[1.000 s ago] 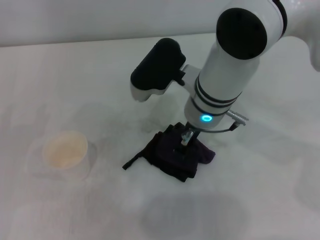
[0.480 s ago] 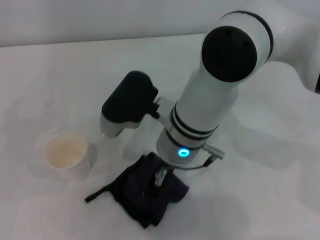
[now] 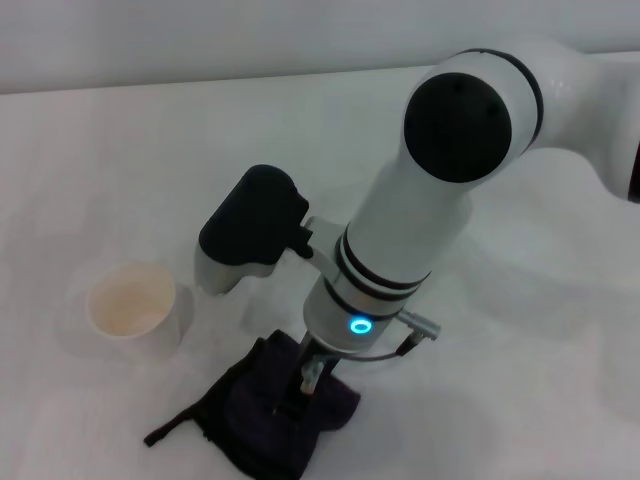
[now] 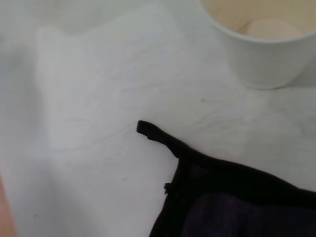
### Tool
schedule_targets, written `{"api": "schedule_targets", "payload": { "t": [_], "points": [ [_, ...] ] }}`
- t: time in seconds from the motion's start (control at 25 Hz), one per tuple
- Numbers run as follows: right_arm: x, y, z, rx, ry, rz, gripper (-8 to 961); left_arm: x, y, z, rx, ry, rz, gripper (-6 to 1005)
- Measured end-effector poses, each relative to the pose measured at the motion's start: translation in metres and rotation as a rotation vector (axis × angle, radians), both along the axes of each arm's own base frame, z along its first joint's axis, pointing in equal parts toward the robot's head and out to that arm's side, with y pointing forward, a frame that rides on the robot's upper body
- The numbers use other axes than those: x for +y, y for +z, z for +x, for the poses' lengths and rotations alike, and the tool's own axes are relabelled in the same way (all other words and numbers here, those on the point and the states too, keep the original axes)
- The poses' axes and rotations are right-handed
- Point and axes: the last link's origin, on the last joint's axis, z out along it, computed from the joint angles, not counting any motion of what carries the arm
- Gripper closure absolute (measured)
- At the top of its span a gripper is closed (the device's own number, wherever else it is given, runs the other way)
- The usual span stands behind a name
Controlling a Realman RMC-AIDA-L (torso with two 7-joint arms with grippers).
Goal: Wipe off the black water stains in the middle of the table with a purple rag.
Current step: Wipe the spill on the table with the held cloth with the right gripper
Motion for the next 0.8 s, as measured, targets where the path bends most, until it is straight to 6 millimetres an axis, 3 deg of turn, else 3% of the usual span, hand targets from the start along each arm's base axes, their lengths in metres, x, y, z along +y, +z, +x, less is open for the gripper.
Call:
{"api": "schedule_targets", "payload": {
  "t": [0.2,0.56,0.8],
  "points": [
    [0.017,0.013,0.007,-0.055,-0.002,0.070,871,-0.002,0.005,-0.004,-0.002,0.017,0.021,122],
    [0.053,0.062,0.035,-0.167,-0.048,0.247,856,-0.003,0.010,-0.013,0.007,0.058,0.021,122],
    [0.066,0.093,0.058,-0.245,-0.085,0.317,846,-0.004,0.010,-0.014,0.007,0.063,0.021,122]
  ]
}}
